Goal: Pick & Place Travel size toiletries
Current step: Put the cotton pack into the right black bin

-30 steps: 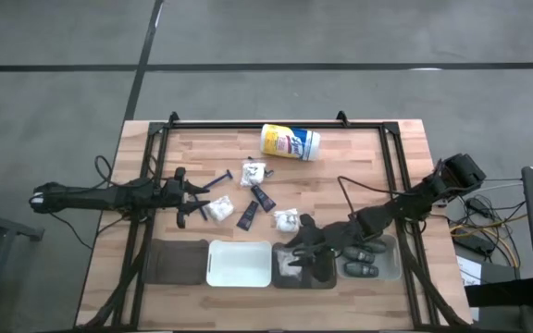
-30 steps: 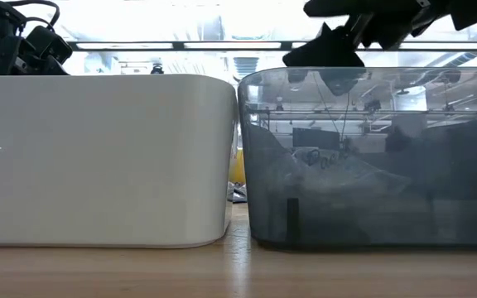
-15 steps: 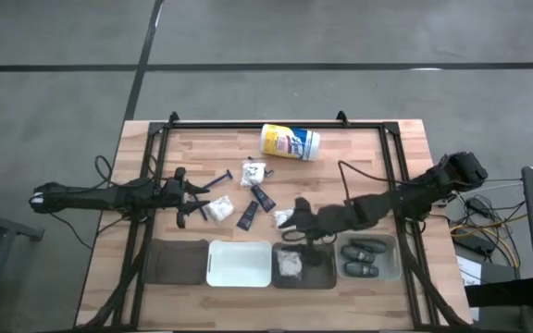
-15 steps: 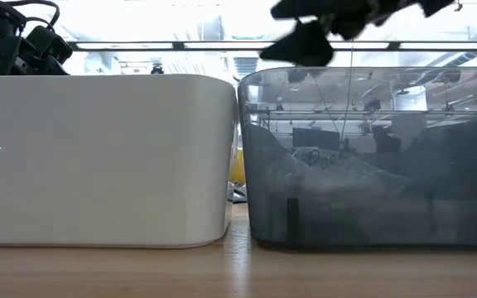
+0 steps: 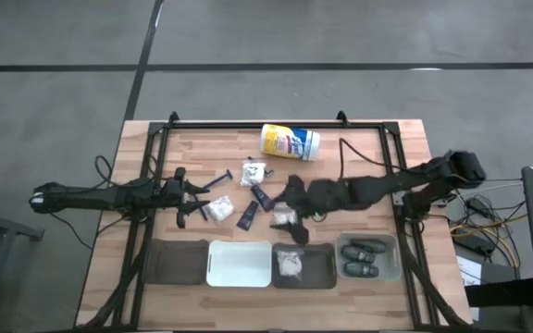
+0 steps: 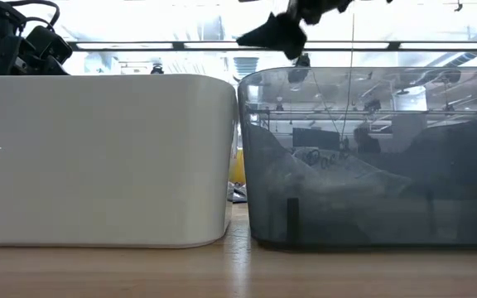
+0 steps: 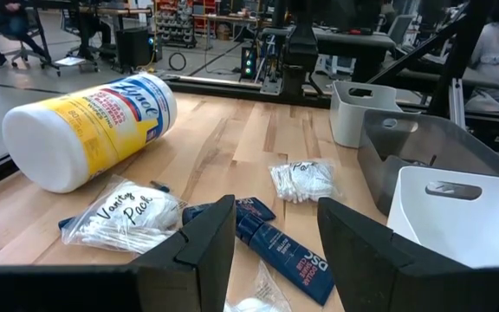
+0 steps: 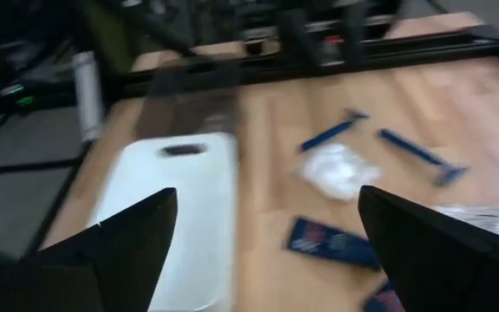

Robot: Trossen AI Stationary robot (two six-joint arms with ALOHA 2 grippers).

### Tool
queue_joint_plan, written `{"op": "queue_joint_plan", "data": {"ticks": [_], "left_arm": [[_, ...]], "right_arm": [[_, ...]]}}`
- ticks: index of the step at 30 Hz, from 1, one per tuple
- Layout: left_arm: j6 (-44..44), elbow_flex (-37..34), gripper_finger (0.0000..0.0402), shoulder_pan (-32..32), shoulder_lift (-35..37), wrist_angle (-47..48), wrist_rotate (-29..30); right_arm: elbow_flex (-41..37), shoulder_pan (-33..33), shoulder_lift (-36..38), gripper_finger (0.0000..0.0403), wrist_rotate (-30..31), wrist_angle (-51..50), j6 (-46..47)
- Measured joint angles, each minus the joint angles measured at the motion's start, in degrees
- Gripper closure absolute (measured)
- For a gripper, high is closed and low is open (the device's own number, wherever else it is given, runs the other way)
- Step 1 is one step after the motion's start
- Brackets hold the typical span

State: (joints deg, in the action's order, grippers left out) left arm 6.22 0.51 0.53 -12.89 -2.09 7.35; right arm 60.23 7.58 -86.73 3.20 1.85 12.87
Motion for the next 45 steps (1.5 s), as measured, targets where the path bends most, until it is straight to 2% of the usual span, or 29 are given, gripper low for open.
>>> {"op": "queue_joint_plan", "data": {"ticks": [13, 37, 45], "left_arm": [[0.0, 0.01, 0.0231, -0.02, -0.02, 0.0, -0.02], [0.01, 0.0, 0.0231, -0.01, -0.02, 0.0, 0.0], [0.0, 0.01, 0.0231, -0.01, -0.02, 0.0, -0.01]], "right_arm": [[0.32, -8.51, -0.13, 0.0039, 0.4, 0.26, 3.46], [-1.43, -7.96, -0.1, 0.0039, -0.66, -2.21, 3.66], [-1.45, -7.96, -0.01, 0.0039, -0.65, 4.04, 2.47]]}}
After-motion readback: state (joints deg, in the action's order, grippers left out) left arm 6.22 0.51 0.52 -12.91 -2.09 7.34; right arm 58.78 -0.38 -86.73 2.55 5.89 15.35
